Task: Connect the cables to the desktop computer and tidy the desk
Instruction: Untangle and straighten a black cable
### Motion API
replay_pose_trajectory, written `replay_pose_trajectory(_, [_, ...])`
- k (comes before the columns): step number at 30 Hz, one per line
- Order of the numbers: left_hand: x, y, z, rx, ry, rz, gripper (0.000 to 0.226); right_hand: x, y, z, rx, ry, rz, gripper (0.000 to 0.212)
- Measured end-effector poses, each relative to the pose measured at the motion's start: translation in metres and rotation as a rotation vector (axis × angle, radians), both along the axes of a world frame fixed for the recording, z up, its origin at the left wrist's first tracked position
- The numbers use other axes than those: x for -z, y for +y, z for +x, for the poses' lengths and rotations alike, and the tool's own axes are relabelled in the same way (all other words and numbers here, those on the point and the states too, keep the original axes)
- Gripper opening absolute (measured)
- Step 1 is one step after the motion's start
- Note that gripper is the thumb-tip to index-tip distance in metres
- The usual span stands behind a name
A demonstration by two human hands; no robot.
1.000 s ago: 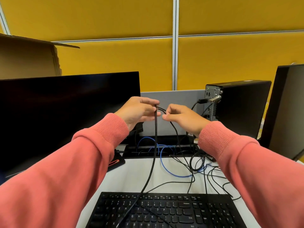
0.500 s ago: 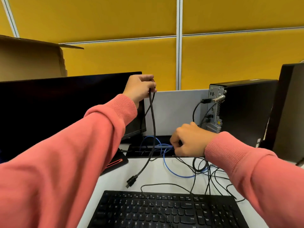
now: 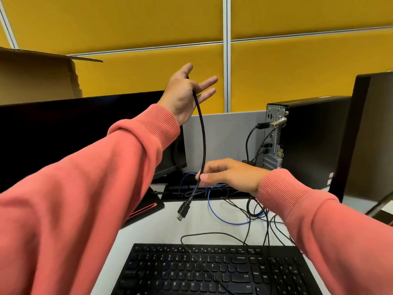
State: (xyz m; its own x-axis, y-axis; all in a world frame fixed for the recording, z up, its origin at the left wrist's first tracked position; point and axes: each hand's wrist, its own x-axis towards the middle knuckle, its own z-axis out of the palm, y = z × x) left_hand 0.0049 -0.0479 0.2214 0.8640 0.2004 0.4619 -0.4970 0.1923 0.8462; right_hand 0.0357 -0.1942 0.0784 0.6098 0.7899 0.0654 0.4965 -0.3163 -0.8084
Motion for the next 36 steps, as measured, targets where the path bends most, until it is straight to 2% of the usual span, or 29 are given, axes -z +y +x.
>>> replay_pose_trajectory(9, [-0.003,0.008,0.002,-0.010,-0.023,0.002,0.079,0.006,0.010,-0.003,0.245,-0.029,0.182,0.020])
replay_pose_trajectory(11, [-0.003,0.017,0.002,-0.112,-0.011,0.090,0.072,0.009,0.010,-0.002,0.390,-0.087,0.236,0.020])
replay_pose_trajectory(14, [0.004,0.037,0.000,-0.275,0.039,0.268,0.049,0.006,0.002,0.001,0.582,-0.150,0.345,0.018])
replay_pose_trajectory(18, [0.028,0.057,-0.002,-0.404,0.136,0.504,0.017,-0.005,-0.008,0.013,0.728,-0.096,0.509,0.020])
replay_pose_trajectory(21, [0.054,0.060,-0.003,-0.476,0.179,0.643,0.026,-0.009,-0.015,0.025,0.821,-0.138,0.525,0.019])
replay_pose_trajectory(24, [0.076,0.058,-0.009,-0.558,0.206,0.820,0.034,-0.011,-0.025,0.033,0.897,-0.322,0.425,0.017])
replay_pose_trajectory(25, [0.083,0.058,-0.011,-0.574,0.214,0.880,0.034,-0.014,-0.029,0.035,0.902,-0.327,0.400,0.015])
replay_pose_trajectory(27, [0.096,0.059,-0.016,-0.596,0.246,0.998,0.035,-0.023,-0.036,0.038,0.901,-0.226,0.402,0.015])
replay_pose_trajectory(29, [0.117,0.061,-0.019,-0.620,0.302,1.166,0.032,-0.036,-0.045,0.039,0.890,-0.099,0.475,0.029])
replay_pose_trajectory(32, [0.153,0.062,-0.021,-0.618,0.385,1.428,0.022,-0.059,-0.060,0.025,0.786,-0.005,0.570,0.033])
replay_pose_trajectory(34, [0.174,0.061,-0.023,-0.599,0.433,1.431,0.030,-0.073,-0.068,0.007,0.657,0.137,0.646,0.031])
replay_pose_trajectory(36, [0.194,0.061,-0.024,-0.565,0.494,1.444,0.037,-0.080,-0.072,-0.011,0.477,0.370,0.787,0.029])
